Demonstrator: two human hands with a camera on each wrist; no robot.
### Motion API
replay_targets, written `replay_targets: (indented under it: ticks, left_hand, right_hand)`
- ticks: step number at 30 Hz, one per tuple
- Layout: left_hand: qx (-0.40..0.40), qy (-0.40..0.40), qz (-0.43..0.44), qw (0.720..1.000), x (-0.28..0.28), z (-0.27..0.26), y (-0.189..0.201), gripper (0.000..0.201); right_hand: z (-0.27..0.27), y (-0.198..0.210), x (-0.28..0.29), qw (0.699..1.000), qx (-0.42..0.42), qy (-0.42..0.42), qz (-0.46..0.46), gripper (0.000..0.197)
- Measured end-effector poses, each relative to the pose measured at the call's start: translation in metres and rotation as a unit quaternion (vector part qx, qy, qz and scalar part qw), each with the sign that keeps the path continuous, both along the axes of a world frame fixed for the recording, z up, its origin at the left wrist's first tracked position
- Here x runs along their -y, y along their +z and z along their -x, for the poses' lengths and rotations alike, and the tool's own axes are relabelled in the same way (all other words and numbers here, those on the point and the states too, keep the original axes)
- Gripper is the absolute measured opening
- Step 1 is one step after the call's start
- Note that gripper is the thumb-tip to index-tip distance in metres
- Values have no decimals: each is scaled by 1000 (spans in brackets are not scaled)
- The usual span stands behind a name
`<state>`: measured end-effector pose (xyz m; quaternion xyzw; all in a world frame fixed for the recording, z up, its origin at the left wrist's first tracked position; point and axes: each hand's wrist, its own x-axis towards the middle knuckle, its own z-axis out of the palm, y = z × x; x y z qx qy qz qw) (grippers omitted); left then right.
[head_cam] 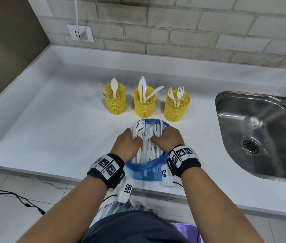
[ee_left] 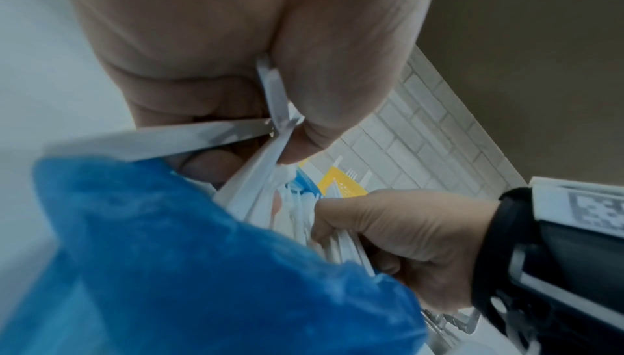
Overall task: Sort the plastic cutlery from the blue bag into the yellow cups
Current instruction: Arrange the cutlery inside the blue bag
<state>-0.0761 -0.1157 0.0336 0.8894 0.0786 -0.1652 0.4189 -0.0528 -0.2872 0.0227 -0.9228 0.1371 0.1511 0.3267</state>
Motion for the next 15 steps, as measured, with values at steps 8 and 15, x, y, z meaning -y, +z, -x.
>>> replay_targets:
  ticks: [8, 15]
  left_hand:
    - [-1, 22, 77, 997, 4, 0, 6, 23]
    - [-9, 18, 104, 994, 16, -2, 4, 12]
  right_hand:
    - [9, 11, 14, 997, 35, 40, -59, 52]
    - [8, 5, 19, 981, 0, 10, -194, 21]
